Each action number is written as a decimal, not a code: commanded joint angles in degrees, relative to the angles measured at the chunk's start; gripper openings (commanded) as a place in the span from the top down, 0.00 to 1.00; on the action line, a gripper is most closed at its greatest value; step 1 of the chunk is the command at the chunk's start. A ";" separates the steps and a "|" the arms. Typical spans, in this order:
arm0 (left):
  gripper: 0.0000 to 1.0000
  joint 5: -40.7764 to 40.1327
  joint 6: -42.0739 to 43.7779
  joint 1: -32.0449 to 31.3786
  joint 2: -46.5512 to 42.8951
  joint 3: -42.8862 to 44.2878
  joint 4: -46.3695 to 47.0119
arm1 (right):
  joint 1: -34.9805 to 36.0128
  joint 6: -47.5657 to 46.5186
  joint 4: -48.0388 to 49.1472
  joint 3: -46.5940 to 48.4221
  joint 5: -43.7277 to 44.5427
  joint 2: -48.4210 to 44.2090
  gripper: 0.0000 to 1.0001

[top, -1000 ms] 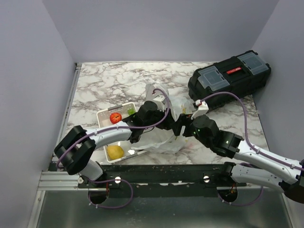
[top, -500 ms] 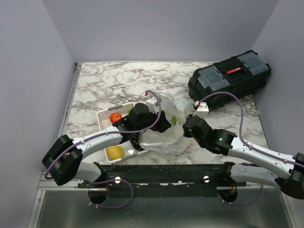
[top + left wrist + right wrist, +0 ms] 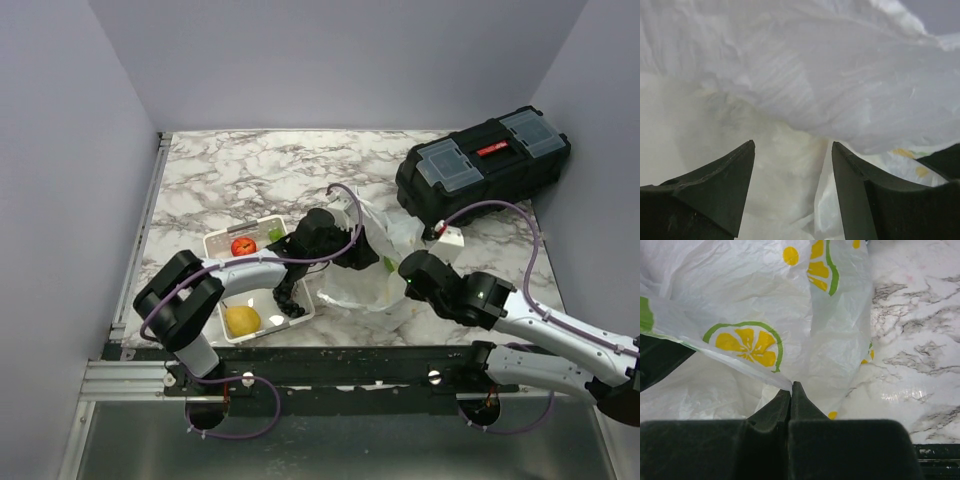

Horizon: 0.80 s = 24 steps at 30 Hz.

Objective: Take the fake fruits out of the plastic bag

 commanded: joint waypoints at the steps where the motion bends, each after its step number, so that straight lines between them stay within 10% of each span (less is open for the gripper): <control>1: 0.38 -1.40 -0.76 -1.27 3.79 3.89 4.14 | -0.04 3.53 -2.71 -0.11 1.64 -2.08 0.99; 24: 0.45 -11.62 0.15 -7.13 17.48 12.03 11.56 | -0.04 12.18 -1.03 -9.96 2.63 -19.27 0.99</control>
